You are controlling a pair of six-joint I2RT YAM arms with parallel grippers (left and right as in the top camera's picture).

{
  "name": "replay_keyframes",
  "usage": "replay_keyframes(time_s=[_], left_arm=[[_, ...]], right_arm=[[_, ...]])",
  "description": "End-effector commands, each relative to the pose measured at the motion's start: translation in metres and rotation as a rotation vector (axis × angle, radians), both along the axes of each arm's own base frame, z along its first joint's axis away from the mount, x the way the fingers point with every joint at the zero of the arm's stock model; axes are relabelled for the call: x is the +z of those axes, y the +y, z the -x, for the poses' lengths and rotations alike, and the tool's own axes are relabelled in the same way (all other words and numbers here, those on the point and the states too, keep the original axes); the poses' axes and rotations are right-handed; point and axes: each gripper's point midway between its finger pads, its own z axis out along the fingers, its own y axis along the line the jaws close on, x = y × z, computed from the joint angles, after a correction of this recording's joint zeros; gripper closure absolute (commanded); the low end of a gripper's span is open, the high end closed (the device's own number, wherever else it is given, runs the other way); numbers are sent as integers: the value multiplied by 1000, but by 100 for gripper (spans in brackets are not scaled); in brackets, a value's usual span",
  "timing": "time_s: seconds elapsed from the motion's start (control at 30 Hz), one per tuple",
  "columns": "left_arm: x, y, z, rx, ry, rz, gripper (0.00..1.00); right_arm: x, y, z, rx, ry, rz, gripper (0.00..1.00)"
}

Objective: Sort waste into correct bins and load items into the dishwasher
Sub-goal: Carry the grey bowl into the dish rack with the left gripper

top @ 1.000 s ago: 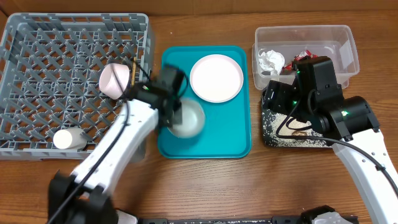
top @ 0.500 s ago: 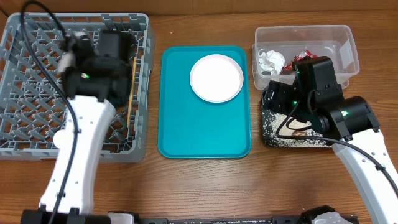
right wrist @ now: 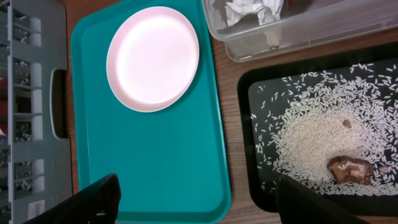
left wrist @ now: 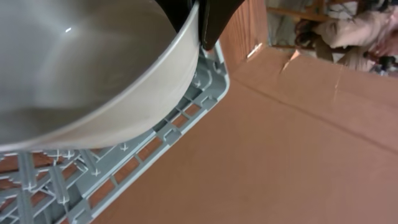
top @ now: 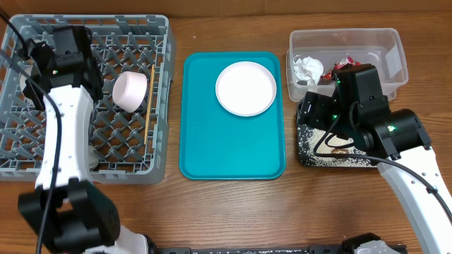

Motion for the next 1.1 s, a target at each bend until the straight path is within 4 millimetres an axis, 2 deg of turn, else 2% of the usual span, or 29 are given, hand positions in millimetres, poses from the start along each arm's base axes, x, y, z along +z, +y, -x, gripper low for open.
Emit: replay_keyframes(time_s=[0.0, 0.4, 0.7, 1.07], left_arm=[[-18, 5, -14, -32, 137, -43, 96], [-53, 17, -63, -94, 240, -123, 96], [-84, 18, -70, -112, 329, -116, 96], [-81, -8, -85, -165, 347, -147, 96]], right_arm=[[6, 0, -4, -4, -18, -5, 19], [6, 0, -4, -4, -19, -5, 19], [6, 0, -4, -4, -19, -5, 19], [7, 1, -6, -4, -29, -8, 19]])
